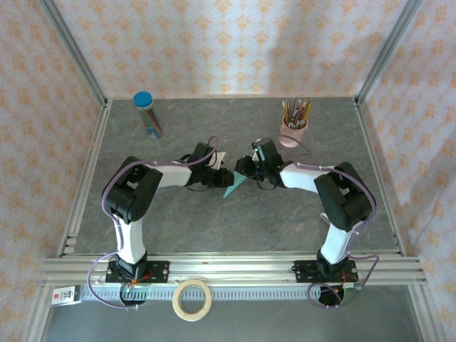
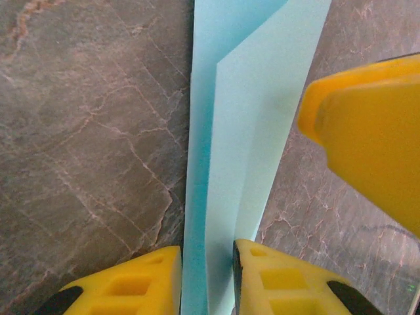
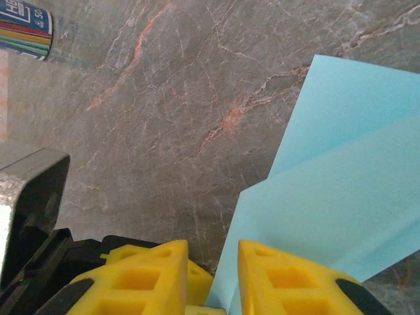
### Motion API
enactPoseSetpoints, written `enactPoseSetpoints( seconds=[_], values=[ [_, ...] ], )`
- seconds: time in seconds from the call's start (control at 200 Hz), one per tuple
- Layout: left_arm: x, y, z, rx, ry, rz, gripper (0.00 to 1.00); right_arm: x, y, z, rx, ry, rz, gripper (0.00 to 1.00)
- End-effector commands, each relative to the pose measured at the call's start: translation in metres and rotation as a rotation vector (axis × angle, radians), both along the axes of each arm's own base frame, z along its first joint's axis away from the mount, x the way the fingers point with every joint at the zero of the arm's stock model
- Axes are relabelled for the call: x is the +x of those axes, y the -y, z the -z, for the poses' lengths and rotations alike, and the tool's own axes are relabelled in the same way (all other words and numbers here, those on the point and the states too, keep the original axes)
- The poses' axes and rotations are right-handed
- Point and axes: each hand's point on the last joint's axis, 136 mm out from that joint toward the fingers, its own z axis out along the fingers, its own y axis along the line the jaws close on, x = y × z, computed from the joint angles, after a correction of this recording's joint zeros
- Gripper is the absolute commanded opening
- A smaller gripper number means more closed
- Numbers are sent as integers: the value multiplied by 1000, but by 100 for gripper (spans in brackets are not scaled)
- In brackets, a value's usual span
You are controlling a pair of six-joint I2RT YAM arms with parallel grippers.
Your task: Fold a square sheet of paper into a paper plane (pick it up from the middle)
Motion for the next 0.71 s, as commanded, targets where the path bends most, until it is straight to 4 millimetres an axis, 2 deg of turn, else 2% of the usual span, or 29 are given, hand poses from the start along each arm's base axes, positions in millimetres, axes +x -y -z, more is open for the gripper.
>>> enactPoseSetpoints(
  seconds=[0.0, 0.701],
  values=[
    [-30, -21, 67, 185, -119, 14, 26, 7, 6, 9, -57, -3, 24, 25],
    [-36, -24, 78, 229, -137, 33, 21, 12, 9, 24, -86, -23, 22, 24]
  ],
)
